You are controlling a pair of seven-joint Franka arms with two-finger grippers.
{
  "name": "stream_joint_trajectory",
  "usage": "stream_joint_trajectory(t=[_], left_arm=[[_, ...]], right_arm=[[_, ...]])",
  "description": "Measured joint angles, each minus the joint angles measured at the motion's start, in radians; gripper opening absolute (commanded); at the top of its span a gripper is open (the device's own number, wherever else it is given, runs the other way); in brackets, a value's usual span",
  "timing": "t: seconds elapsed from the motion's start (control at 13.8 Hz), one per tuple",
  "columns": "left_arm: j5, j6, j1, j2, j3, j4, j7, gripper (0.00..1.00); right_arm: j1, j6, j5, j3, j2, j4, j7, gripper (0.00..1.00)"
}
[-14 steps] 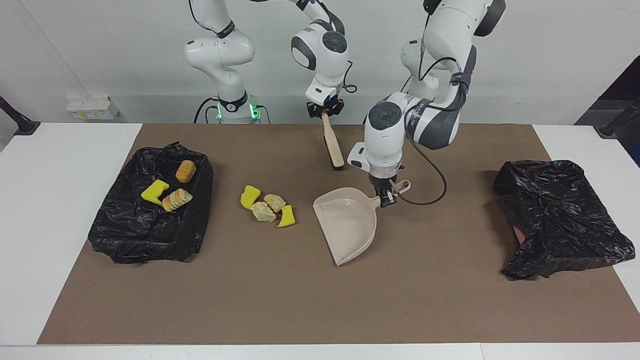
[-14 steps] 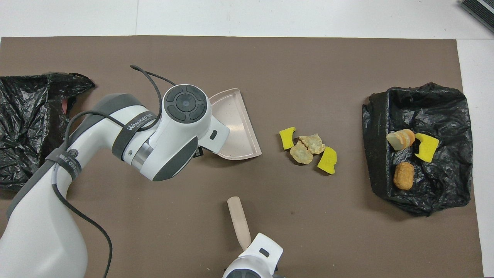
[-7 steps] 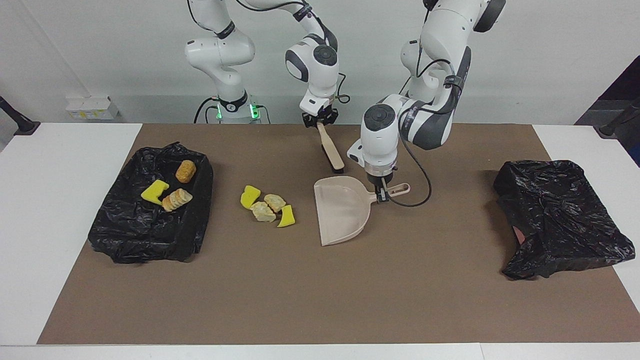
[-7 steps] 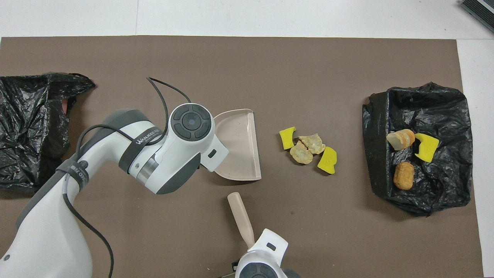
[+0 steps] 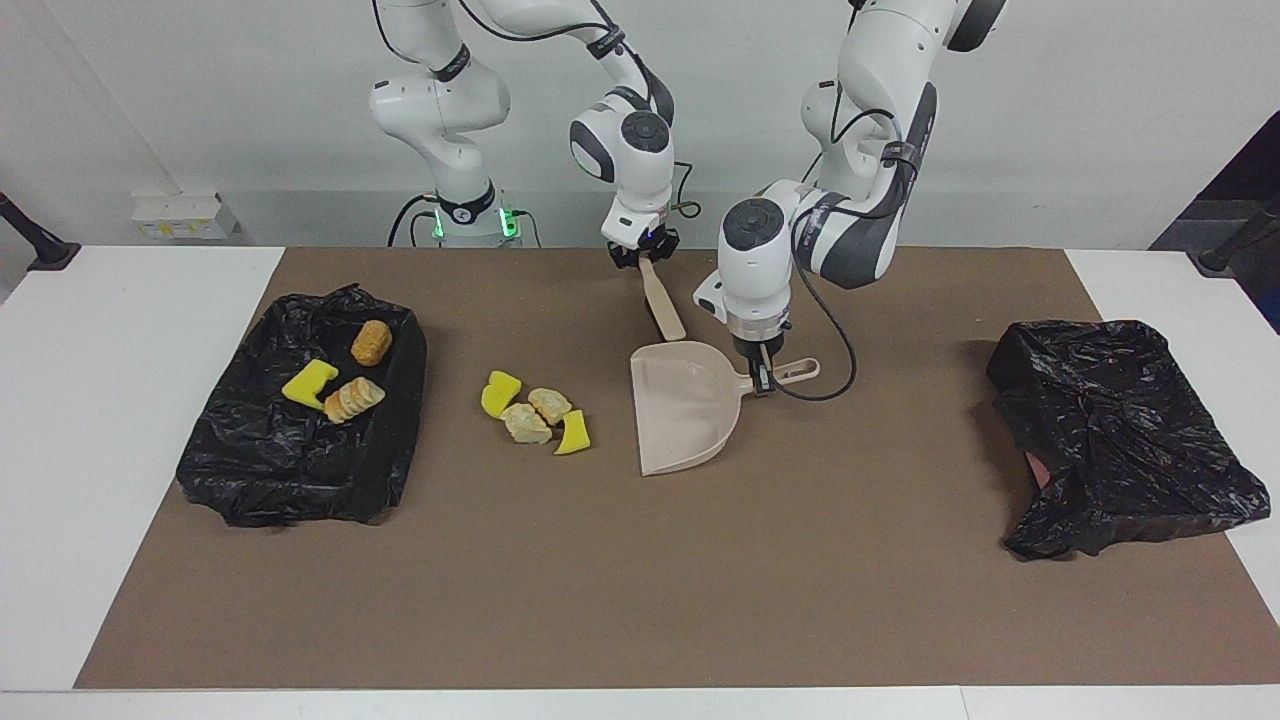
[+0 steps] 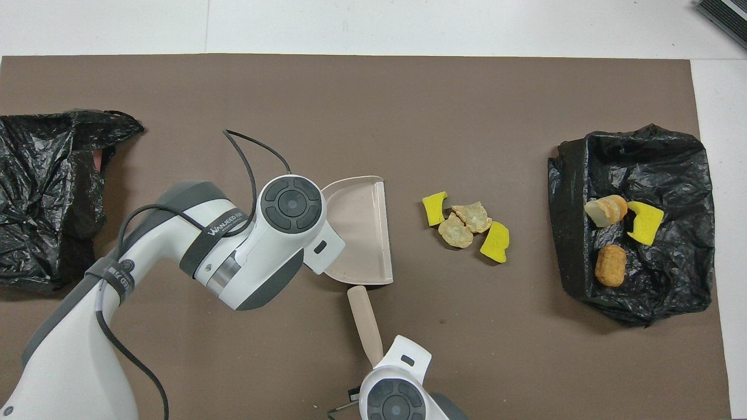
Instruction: Sweep and dump trash in bin
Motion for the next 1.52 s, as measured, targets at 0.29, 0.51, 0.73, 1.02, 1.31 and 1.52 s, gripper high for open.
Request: stream_joint_trajectory(t=[0.29,0.51,0.73,1.02,1.31,1.52], left_arm=[[0.0,0.002,0.0,-0.005,0.0,-0.007,0.0,0.0],[0.0,0.002,0.0,-0.005,0.0,-0.007,0.0,0.0],[0.0,0.003,0.0,-0.005,0.0,-0.007,0.0,0.0],[0.0,0.006,0.0,-0.006,0.0,-0.008,0.0,0.0],[0.0,0.015,0.0,-0.006,0.0,-0.009,0.0,0.0],[0.0,0.018,0.0,-0.006,0.0,-0.009,0.0,0.0]], right_arm=[[-0.001,0.0,0.0,0.0,0.0,0.002,-0.018,0.69],[-0.001,-0.006,0.0,0.0,0.0,0.012,-0.019,0.69],[-0.001,-0.018,0.0,0.0,0.0,0.034,-0.023,0.66],[-0.005,-0.021,-0.011,-0.002,0.0,0.04,-0.059,0.0],[-0.01,-0.028,-0.025,-0.002,-0.002,0.044,-0.067,0.0],[-0.015,-0.138,-0.026,-0.036,-0.025,0.097,-0.068,0.0]])
